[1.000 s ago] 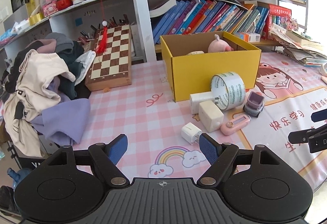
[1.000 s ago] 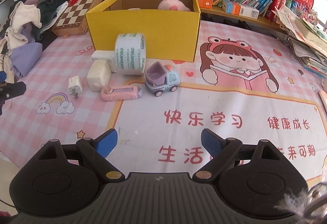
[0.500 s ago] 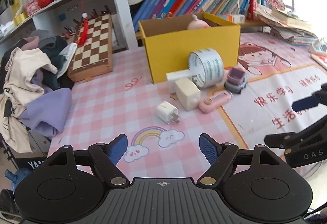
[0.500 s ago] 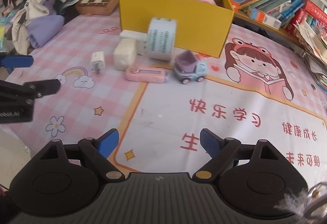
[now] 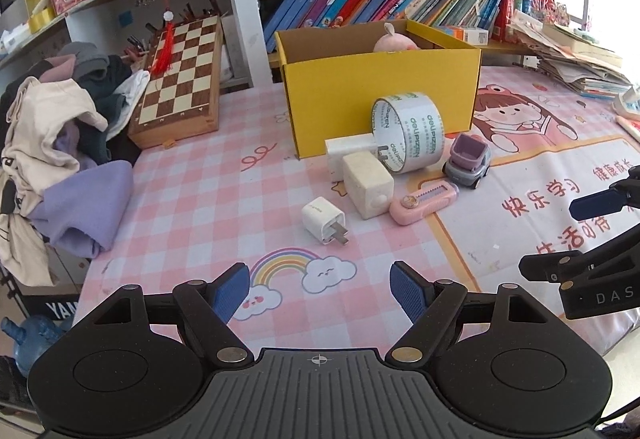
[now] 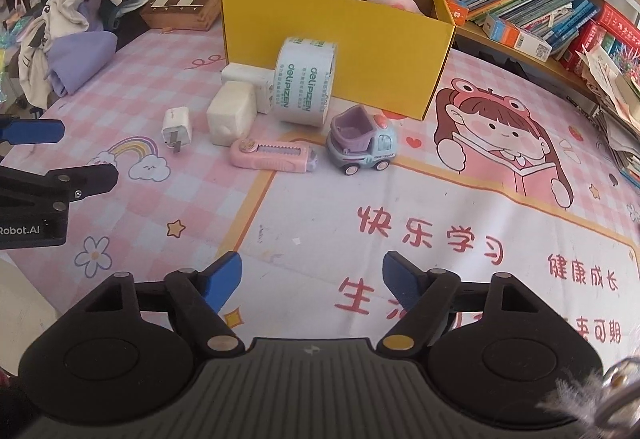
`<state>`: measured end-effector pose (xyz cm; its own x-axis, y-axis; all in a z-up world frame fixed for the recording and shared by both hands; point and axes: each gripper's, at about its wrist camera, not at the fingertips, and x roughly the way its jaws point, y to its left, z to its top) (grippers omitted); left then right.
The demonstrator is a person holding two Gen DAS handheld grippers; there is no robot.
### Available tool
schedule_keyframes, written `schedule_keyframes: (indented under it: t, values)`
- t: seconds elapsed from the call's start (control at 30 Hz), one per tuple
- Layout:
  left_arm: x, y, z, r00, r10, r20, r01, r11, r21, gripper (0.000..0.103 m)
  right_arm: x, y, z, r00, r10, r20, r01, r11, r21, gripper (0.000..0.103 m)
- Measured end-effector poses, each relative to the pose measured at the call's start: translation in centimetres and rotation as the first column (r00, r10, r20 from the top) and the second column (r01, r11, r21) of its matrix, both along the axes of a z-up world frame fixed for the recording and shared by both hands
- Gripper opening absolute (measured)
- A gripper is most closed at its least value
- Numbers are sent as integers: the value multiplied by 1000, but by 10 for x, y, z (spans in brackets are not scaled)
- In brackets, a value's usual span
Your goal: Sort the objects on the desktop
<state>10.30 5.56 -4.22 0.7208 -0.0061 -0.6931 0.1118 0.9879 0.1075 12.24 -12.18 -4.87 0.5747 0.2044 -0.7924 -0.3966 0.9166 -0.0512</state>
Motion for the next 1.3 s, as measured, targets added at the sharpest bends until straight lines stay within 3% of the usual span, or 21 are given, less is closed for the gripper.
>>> schedule_keyframes:
  t: [0.2,0.7,0.97,1.3]
  values:
    - [11,-9,-3,1000,-4,-6,4,1000,2,79,12,-5,0,1000,1,-3,-1,1000,-1,67]
    - [49,-15,-16,997,65,-39,-65,998,-7,78,54,-12,-1,998,55,-12,-55,998,6,66]
    - [68,-17,-25,992,110,-59,-110,994,-3,55,75,-16,-4,997,80,-20,-80,997,21,66]
    - [85,-19,-35,983,166,-76,-167,986,-9,45,92,-22,-8,996,90,-26,-89,995,43,66]
